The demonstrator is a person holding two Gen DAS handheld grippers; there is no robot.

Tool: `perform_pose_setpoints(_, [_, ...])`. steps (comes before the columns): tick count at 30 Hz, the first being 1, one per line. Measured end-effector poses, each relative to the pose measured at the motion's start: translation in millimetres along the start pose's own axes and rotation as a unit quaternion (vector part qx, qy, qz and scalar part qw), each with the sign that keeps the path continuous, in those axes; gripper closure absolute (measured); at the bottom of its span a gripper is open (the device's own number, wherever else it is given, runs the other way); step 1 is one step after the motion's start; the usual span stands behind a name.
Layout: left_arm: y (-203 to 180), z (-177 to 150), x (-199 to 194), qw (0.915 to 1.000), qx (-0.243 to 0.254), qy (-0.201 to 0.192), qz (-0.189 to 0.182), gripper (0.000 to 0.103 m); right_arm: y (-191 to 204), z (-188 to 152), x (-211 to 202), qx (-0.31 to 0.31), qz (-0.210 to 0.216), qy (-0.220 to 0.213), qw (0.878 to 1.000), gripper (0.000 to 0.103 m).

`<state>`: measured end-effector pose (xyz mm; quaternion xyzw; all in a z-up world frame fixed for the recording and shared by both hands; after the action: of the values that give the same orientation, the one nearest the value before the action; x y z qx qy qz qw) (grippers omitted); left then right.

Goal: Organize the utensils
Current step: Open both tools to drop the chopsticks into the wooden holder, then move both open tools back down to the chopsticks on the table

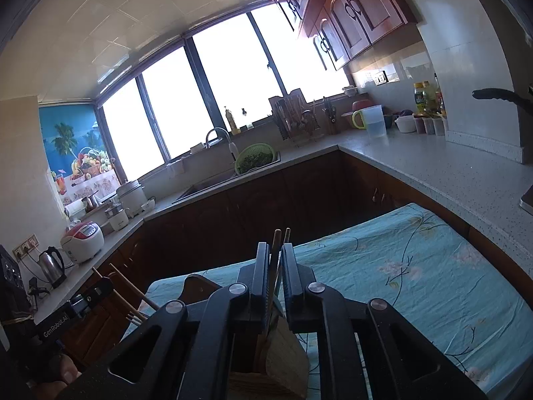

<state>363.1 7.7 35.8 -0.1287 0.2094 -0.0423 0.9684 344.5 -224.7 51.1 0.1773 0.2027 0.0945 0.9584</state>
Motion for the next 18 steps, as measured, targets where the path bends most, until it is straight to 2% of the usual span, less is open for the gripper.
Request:
perform_pose_setpoints(2, [2.5,0.3,-1.3,0.9999,-0.008,0.009,-0.007,0.095,-1.7,0.2,-0.9,0.008,0.005,0.003,1.000,0.086])
perform_pose_setpoints(3, [4.6,-2.1,-5.7,0.9998,-0.012,0.012,-0.011,0.092,-2.6,0.8,-3.4,0.013,0.012,0.002,1.000,0.077])
perform_pose_setpoints(4, [6.3,-2.2,-8.5,0.9997,-0.017,0.012,-0.013,0.082,-3.5,1.4,-7.0,0.018,0.018,-0.001,1.000,0.069])
perform_pose_setpoints(5, [8.5,-2.7,-13.2,0.9997,-0.021,0.009,-0.010,0.073,-4.1,2.4,-12.2,0.022,0.024,-0.007,0.999,0.052])
perform_pose_setpoints(6, [10.2,-3.2,-19.2,0.9997,-0.024,0.005,-0.007,0.068,-4.9,3.9,-18.1,0.024,0.027,-0.015,0.999,0.039])
perform_pose_setpoints(8, [13.8,-5.0,-31.3,0.9996,-0.027,-0.002,-0.006,0.054,-6.7,6.0,-31.8,0.026,0.027,-0.029,0.999,0.028])
perform_pose_setpoints(9, [15.7,-7.0,-37.2,0.9996,-0.029,-0.003,-0.003,0.049,-7.8,6.3,-38.6,0.028,0.030,-0.033,0.999,0.017])
perform_pose_setpoints(11, [19.7,-12.6,-49.7,0.9994,-0.034,-0.007,0.001,0.036,-10.9,5.2,-51.1,0.034,0.032,-0.036,0.998,0.002])
perform_pose_setpoints(12, [21.9,-16.1,-55.7,0.9993,-0.035,-0.007,0.005,0.031,-12.3,3.7,-57.3,0.036,0.031,-0.036,0.998,0.000])
perform_pose_setpoints(13, [24.4,-20.3,-61.8,0.9992,-0.038,-0.008,0.011,0.021,-14.0,1.5,-63.7,0.037,0.031,-0.034,0.998,0.000])
perform_pose_setpoints(18, [30.3,-47.2,-91.8,0.9986,-0.052,0.006,0.012,0.016,-22.5,-19.4,-95.8,0.042,0.023,-0.021,0.999,0.000])
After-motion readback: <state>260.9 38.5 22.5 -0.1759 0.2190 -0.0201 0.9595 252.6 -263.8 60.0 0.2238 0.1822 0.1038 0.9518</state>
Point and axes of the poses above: each gripper's, at about its wrist camera, not at the fingertips, and x roughly the way its jaws point, y to its left, z to its top, the point moved 4 cm from there along x, roughly the way its jaws point, and after that the axes turned 7 degrees about z, right-handed, at the moved point
